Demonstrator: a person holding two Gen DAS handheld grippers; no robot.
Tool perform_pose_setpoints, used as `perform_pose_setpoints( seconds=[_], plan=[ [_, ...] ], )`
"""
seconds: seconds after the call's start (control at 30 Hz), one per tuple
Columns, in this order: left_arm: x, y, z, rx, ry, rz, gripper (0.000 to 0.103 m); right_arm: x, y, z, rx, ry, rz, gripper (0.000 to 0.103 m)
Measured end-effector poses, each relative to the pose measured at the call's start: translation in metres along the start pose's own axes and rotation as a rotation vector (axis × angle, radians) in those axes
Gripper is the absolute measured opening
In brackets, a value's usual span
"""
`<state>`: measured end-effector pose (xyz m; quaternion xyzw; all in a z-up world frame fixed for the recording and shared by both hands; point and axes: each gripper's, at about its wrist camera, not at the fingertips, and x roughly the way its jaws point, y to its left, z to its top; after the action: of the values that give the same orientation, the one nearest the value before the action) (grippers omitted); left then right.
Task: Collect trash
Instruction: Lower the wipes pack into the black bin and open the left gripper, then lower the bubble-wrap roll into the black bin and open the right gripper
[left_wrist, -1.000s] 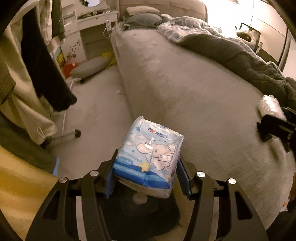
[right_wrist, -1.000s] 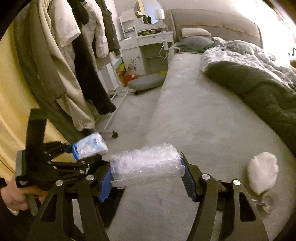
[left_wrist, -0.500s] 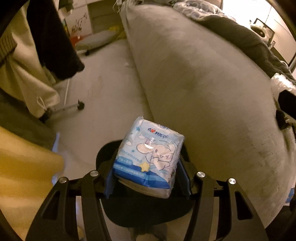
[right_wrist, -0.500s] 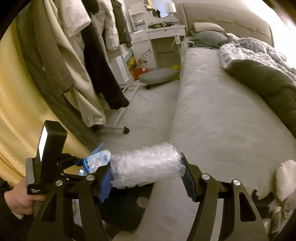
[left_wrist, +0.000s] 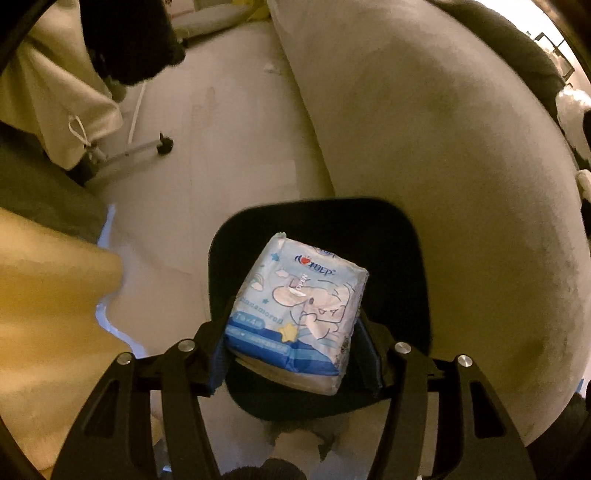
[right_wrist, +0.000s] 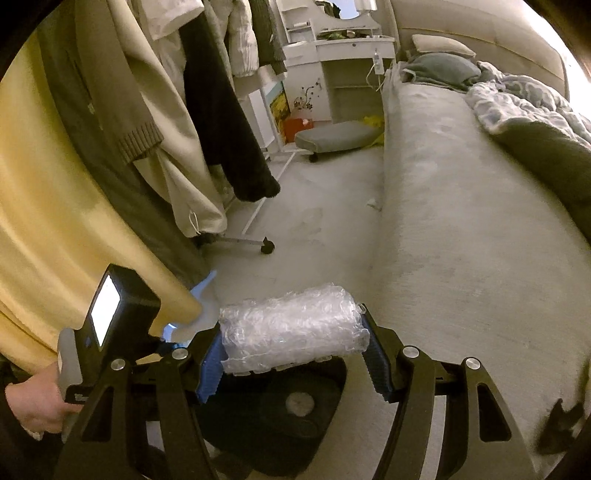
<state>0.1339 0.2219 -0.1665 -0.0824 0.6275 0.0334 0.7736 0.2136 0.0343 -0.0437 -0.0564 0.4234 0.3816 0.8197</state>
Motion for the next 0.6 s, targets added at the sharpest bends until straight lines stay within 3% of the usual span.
perform_pose_setpoints(
  seconds=[0.1,0.23,0.33,0.6],
  plan=[
    [0.007,0.009,-0.004,0.0,0.039,-0.013,0.063,0.009,0.001,0.0,0.0,0.016,-0.004,0.065],
    [0.009,0.015,-0.008,0.0,0.057,-0.05,0.076,0.024,0.006,-0.002,-0.004,0.046,-0.007,0.065],
    [0.007,0.022,-0.009,-0.003,0.053,-0.057,0.077,0.036,0.011,-0.003,-0.007,0.068,-0.008,0.065],
    [-0.024,0.043,-0.004,-0.052,-0.094,-0.081,0.077,0.067,0.019,-0.011,-0.016,0.142,-0.015,0.065]
  ],
)
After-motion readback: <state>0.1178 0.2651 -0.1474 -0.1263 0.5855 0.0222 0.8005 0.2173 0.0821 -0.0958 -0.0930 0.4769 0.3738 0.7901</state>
